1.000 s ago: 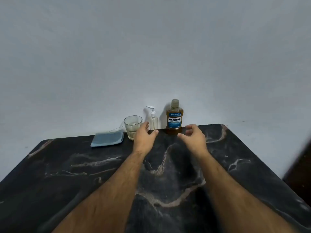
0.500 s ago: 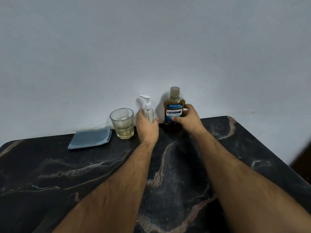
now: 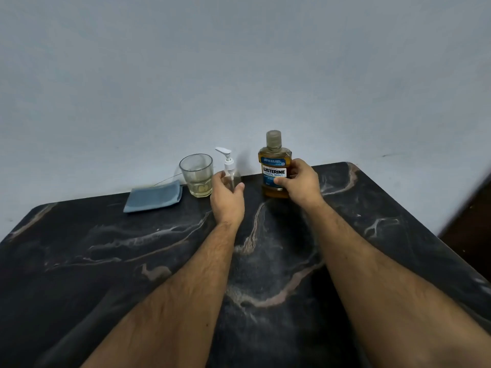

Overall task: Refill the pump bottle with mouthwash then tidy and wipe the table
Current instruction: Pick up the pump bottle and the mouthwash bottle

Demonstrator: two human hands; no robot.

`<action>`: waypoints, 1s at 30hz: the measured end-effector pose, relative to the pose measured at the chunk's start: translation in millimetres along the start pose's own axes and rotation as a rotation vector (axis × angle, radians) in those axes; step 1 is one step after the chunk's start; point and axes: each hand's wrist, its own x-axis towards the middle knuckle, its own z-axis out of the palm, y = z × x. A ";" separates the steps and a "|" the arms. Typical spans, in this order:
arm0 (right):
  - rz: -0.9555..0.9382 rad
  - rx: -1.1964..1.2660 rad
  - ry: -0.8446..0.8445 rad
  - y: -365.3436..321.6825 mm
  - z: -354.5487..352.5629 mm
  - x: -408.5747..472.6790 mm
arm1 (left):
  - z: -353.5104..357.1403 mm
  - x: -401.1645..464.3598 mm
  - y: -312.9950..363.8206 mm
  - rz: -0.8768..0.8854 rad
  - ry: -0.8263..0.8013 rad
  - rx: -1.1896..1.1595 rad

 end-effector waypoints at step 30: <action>0.001 -0.019 0.099 -5.6 -81.2 -294.9 | -171.7 -239.0 -0.7 0.018 -0.180 -0.021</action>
